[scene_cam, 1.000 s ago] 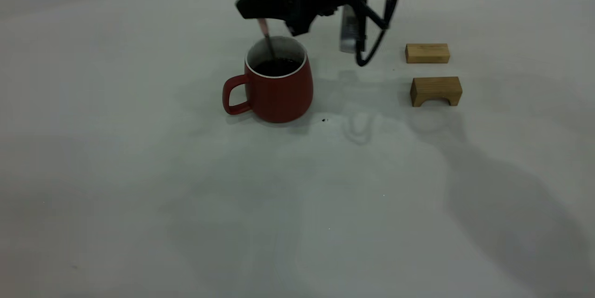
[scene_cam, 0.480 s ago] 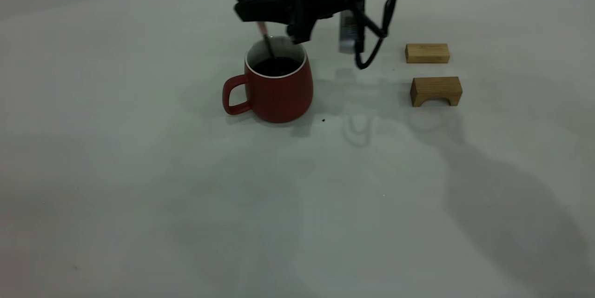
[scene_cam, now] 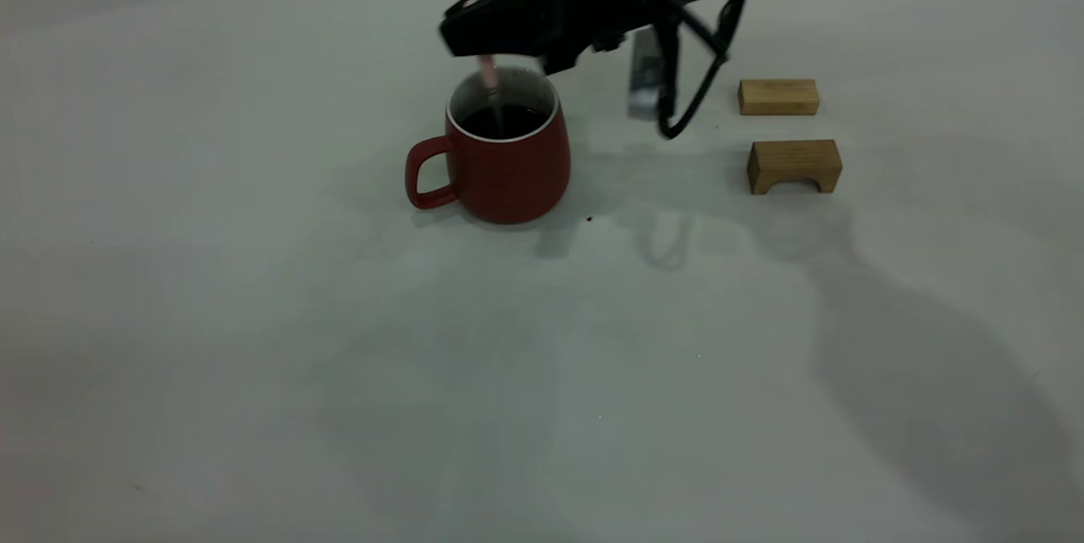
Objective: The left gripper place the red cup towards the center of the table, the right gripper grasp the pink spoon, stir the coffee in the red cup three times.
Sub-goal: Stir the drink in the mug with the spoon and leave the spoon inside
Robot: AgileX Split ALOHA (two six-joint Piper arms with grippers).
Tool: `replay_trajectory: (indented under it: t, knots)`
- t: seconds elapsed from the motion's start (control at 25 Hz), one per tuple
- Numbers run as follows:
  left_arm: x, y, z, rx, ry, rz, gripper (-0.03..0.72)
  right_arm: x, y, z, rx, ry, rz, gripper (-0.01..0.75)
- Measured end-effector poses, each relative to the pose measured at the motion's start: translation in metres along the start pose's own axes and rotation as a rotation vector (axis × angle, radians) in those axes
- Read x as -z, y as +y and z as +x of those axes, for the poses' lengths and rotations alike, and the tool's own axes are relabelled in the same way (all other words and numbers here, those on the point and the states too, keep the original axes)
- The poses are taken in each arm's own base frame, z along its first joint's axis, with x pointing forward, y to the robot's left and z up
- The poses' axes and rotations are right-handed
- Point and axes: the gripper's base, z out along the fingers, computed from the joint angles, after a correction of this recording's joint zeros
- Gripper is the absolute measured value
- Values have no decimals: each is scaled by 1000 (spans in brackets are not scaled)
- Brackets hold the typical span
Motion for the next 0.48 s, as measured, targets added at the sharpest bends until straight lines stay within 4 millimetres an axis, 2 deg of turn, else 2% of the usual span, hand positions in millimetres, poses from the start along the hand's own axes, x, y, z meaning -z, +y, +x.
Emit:
replay_trajectory:
  t: [0.12, 0.28, 0.48]
  knots:
    - [0, 0, 0, 0, 0, 0, 244, -2, 1, 2, 90, 18, -22, 115]
    - [0, 0, 0, 0, 0, 0, 244, 8, 7, -2, 199, 21, -20, 115]
    - [0, 0, 0, 0, 0, 0, 244, 13, 7, -7, 255, 0, 9, 115]
